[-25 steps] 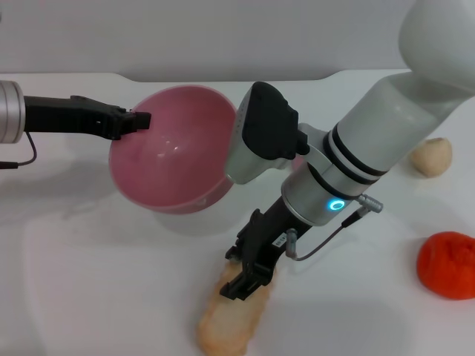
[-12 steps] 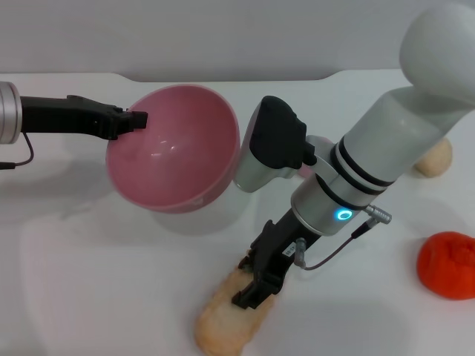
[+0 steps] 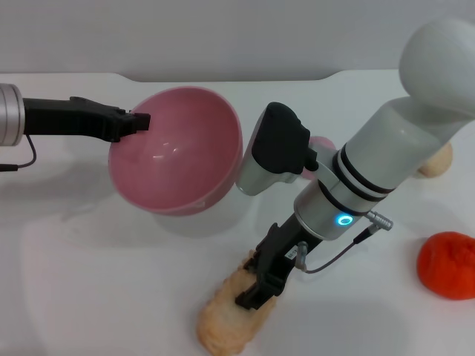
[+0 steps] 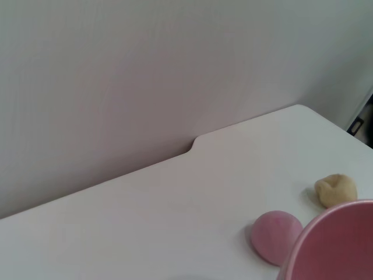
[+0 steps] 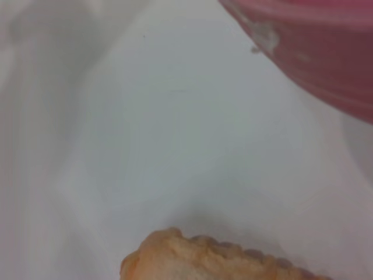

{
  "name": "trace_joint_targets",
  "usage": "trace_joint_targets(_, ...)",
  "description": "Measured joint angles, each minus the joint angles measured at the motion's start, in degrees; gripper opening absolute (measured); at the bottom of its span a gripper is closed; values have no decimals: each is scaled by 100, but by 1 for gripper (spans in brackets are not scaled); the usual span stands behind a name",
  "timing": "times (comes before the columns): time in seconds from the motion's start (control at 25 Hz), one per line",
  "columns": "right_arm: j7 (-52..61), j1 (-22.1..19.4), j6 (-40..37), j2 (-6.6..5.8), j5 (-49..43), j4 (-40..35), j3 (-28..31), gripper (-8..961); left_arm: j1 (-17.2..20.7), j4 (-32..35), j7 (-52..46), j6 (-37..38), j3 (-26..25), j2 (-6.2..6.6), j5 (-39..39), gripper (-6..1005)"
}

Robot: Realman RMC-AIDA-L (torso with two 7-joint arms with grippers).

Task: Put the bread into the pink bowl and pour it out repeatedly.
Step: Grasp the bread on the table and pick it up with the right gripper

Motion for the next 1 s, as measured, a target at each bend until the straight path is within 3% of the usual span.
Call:
trace_joint_targets(0.36, 130, 7, 35, -3, -7, -37, -217, 616, 18, 0, 4, 7, -9, -2, 0, 49)
trace_joint_targets(0.56, 100, -29, 42, -7, -18, -110, -349, 488, 18, 1, 6, 8, -9, -2, 0, 49)
trace_joint_targets(1.0, 97, -32, 73, -12, -40, -126, -446, 371, 6, 0, 7, -8, -9, -11, 1, 48)
